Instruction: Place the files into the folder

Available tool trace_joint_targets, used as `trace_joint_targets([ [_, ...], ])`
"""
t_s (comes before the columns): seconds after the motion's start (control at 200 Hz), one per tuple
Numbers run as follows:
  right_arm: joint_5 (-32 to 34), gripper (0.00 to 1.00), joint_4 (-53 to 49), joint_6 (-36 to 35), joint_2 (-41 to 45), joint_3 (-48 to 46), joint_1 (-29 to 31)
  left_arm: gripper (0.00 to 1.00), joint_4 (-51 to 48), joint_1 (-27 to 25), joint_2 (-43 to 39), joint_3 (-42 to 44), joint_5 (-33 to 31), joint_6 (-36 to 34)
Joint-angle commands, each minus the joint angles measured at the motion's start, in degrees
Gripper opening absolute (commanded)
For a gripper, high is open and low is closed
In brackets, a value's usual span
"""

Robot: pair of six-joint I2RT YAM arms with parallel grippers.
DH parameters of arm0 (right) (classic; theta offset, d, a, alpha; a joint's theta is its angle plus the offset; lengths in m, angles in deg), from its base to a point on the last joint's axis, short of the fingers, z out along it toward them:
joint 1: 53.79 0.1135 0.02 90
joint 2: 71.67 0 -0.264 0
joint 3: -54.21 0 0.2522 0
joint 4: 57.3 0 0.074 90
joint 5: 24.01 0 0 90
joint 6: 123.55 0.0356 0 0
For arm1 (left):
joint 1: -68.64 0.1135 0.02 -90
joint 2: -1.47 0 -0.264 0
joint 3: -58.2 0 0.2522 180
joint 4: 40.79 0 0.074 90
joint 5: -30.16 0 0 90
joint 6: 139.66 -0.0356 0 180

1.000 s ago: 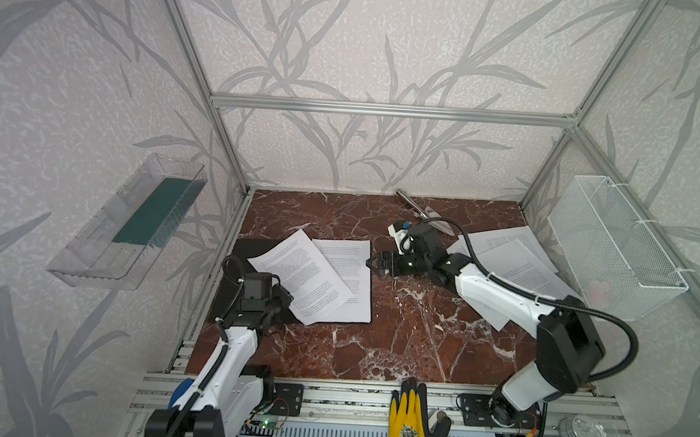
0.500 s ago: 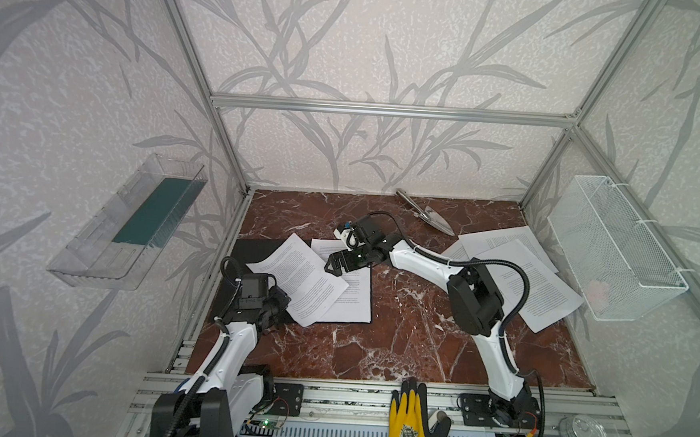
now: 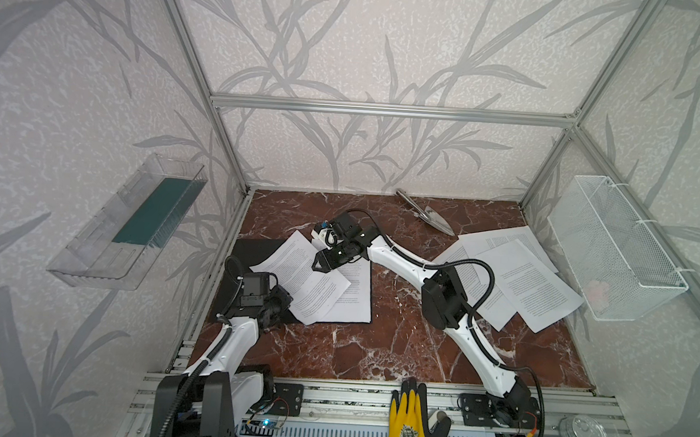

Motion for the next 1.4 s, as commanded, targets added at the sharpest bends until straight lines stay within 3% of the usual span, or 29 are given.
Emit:
trace_joint_targets([
  [0.0,-0.59,0.44,-4.82,-1.02,-1.08,2.59,0.2,0.0,0.96,0.34,0.06,0.65,0.46,-0.66],
  [0.18,-0.07,0.28,-5.01,-0.47,-1.41,3.52,0.24,0.0,1.4,0.34,0.04,0.74,0.78,-0.48],
  [0.28,-0.18,0.1,-5.28,-0.01,-1.7,4.09,0.23,0.0,1.76,0.32,-0.15,0.76,1.65,-0.5],
  [0.34,-0.18,0.0,-5.39,0.26,-1.18,4.09,0.24,0.21,2.45,0.34,-0.8,0.89,2.88,-0.22],
  [0.4,0.49,0.0,-6.23,0.49,-0.16,4.17,0.24,0.52,2.65,0.34,-2.19,0.9,4.19,-0.43],
  [0.435,1.12,0.0,-6.9,0.4,0.95,3.99,0.24,0.78,2.32,0.34,-3.4,0.86,4.67,-0.45],
  [0.45,1.31,0.0,-7.02,0.39,1.32,3.87,0.24,0.95,2.19,0.34,-4.02,0.91,4.95,-0.45],
  [0.465,1.62,0.0,-7.18,0.45,1.89,3.62,0.18,0.99,2.07,0.31,-4.72,0.89,5.21,-0.4],
  [0.665,5.04,0.0,2.64,4.32,16.51,-13.91,-1.0,0.99,-0.85,-0.34,-17.26,0.03,8.83,-0.49],
  [0.805,5.38,0.0,14.54,11.85,27.48,-31.75,-4.85,0.99,-4.79,-2.53,-23.24,-3.65,12.33,0.7],
  [1.085,9.28,0.0,29.39,25.0,37.69,-57.69,-12.49,0.99,-21.96,-11.31,-25.47,-20.45,15.87,-8.01],
  [1.395,12.56,0.0,33.59,29.95,38.19,-63.49,-10.17,0.99,-37.36,-12.24,-26.01,-29.69,14.38,-23.9],
])
